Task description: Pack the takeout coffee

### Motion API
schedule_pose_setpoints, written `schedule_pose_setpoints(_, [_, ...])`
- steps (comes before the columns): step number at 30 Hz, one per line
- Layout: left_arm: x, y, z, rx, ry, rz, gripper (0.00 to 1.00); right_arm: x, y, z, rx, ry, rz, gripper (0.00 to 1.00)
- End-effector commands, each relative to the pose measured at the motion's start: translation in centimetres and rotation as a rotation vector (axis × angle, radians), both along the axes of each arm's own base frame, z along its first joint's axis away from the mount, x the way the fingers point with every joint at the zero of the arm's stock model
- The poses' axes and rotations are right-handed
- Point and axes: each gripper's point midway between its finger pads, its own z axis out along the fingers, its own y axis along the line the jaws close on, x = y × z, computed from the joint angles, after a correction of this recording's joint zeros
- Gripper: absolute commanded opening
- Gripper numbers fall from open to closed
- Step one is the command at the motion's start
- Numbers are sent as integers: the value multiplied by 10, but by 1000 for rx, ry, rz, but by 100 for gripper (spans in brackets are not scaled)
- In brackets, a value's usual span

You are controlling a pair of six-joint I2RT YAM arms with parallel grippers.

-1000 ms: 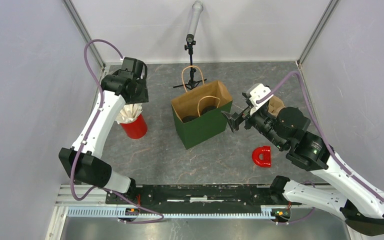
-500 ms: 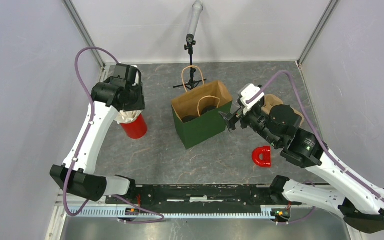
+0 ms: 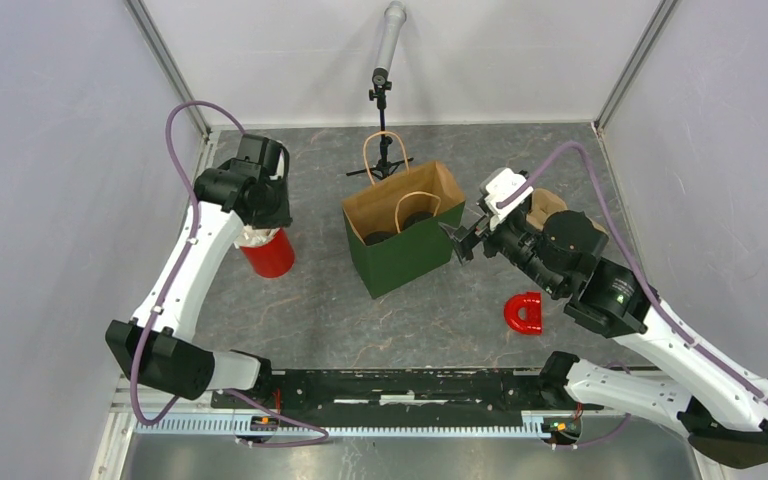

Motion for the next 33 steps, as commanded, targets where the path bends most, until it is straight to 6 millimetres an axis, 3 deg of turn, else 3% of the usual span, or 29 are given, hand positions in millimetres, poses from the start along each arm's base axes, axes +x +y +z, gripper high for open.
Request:
schedule_pose_setpoints(1, [12, 4, 2, 37, -42, -28, 34, -4, -2, 12, 36, -25, 10, 98])
schedule_pose_setpoints(4, [12, 2, 2, 27, -41, -31, 29, -4, -3, 10, 31, -23, 8, 98])
schedule_pose_setpoints(11, [8, 9, 19, 58, -55, -25, 3, -5, -4, 9, 33, -21, 8, 98])
schedule_pose_setpoints(17, [-9, 13, 39, 48, -46, 0, 2, -4, -3, 7, 19, -23, 9, 98])
schedule_pose_setpoints(24, [-23, 10, 77, -7, -110, -12, 2, -2, 3, 7, 11, -25, 25, 98])
schedule_pose_setpoints(26, [-26, 10, 80, -8, -110, -17, 2, -2, 5, 8, 10, -27, 29, 98])
schedule_pose_setpoints(30, [-29, 3, 68, -36, -92, -50, 2, -1, 9, 8, 14, -32, 42, 98])
schedule_pose_setpoints(33, [-30, 4, 83, -44, -106, -29, 2, -2, 11, 9, 19, -28, 49, 98])
